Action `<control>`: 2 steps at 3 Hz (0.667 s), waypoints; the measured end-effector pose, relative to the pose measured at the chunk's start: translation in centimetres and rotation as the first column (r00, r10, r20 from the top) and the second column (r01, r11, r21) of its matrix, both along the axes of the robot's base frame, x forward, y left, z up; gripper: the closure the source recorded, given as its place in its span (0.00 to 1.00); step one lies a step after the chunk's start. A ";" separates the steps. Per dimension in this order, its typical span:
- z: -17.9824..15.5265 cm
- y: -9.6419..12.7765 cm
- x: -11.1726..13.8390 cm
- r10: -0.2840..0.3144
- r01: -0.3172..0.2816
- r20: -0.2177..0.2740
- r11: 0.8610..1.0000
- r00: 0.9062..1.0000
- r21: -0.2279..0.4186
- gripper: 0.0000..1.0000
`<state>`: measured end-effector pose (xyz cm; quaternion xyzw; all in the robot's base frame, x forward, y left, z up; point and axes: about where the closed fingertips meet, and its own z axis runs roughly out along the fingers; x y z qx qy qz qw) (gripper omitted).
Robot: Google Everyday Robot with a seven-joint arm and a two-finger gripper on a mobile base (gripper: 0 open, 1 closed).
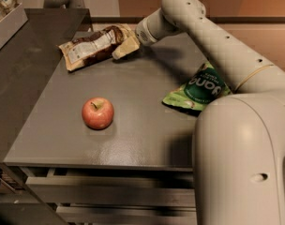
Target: Move brown chip bag near apple
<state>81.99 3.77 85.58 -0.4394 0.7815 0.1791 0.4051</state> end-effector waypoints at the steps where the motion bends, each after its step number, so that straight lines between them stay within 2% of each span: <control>1: -1.1 0.3 1.3 -0.005 0.005 -0.018 1.000 1.000 0.003 0.18; 2: -1.0 0.7 1.2 0.016 -0.016 -0.022 1.000 1.000 0.020 0.41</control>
Offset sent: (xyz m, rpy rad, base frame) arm 0.0118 0.0049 -0.0007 0.0425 0.0173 0.0365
